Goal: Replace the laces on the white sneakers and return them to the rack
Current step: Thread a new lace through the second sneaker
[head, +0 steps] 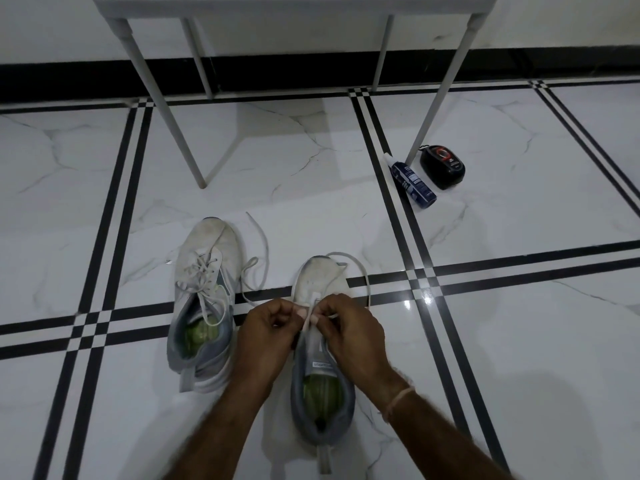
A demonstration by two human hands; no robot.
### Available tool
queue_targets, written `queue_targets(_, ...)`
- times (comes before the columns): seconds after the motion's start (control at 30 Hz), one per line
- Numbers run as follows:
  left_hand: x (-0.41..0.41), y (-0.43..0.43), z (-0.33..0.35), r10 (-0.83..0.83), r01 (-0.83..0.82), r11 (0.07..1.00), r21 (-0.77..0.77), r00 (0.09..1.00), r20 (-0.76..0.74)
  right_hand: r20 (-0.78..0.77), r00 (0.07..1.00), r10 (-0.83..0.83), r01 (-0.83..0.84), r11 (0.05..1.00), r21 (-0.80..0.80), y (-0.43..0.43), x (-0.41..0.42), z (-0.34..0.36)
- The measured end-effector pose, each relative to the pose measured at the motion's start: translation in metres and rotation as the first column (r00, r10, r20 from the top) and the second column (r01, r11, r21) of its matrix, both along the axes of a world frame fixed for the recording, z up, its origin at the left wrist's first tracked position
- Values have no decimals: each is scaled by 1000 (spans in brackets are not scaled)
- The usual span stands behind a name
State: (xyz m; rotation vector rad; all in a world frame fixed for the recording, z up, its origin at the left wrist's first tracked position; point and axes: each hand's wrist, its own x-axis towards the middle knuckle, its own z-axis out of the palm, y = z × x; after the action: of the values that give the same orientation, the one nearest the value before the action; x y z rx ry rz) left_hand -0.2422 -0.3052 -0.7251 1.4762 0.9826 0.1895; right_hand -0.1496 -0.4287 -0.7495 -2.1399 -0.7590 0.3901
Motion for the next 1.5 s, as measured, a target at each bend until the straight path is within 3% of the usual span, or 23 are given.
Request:
queue_targets(0.17,3,-6,1,124,-126,976,-178,992,-23,-144,989,-16,30,995,94,-4,1,9)
queue_targets(0.27,3,-6,6,142,-150,963,-224,989,-52,-140,989,-49,49,999,-4,-7,4,17)
queue_targets(0.4,6,-3,16,181,-187,955,-229,982,-47,-32,998,-55,45,968,-247,-10,3,25)
queue_targets(0.53,9,5,28,258,-243,927,-285,966,18,-42,998,-46,30,947,-319,-12,4,30)
queue_targets(0.67,13,28,41,567,-402,732,-550,807,166,-60,997,-53,32,949,-314,-13,11,38)
queue_targets(0.73,13,41,50,642,-418,699,-580,725,250,-57,997,-51,32,951,-308,-14,11,40)
queue_targets(0.77,12,46,55,605,-419,758,-501,739,297,-57,997,-57,38,954,-298,-15,10,40)
queue_targets(0.8,8,48,58,503,-408,856,-318,800,328,-56,997,-59,40,955,-293,-15,8,41)
queue_targets(0.83,5,49,58,333,-338,940,-36,894,299,-54,997,-50,32,955,-295,-14,7,42)
queue_targets(0.87,2,47,50,116,-165,951,260,974,194,-53,998,-33,16,953,-302,-14,7,42)
queue_targets(0.9,-1,42,41,-88,57,887,458,995,48,-52,999,-12,-5,949,-316,-13,7,43)
queue_targets(0.93,-4,35,31,-231,239,812,532,969,-83,-53,999,7,-25,943,-333,-12,8,44)
queue_targets(1.0,-7,20,15,-388,430,741,516,901,-194,-58,998,39,-57,929,-365,-10,13,47)
queue_targets(1.1,-7,13,0,-360,389,773,501,919,-159,-86,988,128,-152,891,-427,-8,22,55)
queue_targets(1.17,-6,12,-2,-288,297,859,416,954,-86,-116,971,210,-240,839,-489,-6,27,64)
queue_targets(1.23,-2,9,2,-207,210,959,191,978,-32,-163,953,255,-302,790,-533,-5,34,74)
queue_targets(1.33,0,-4,8,-42,42,996,-76,999,0,-228,938,263,-347,748,-566,-7,42,87)
queue_targets(1.43,1,-11,7,156,-133,934,-331,987,44,-283,937,203,-338,732,-592,-10,48,91)
queue_targets(1.5,4,-7,7,345,-224,762,-608,934,88,-296,944,144,-298,755,-584,-8,49,87)
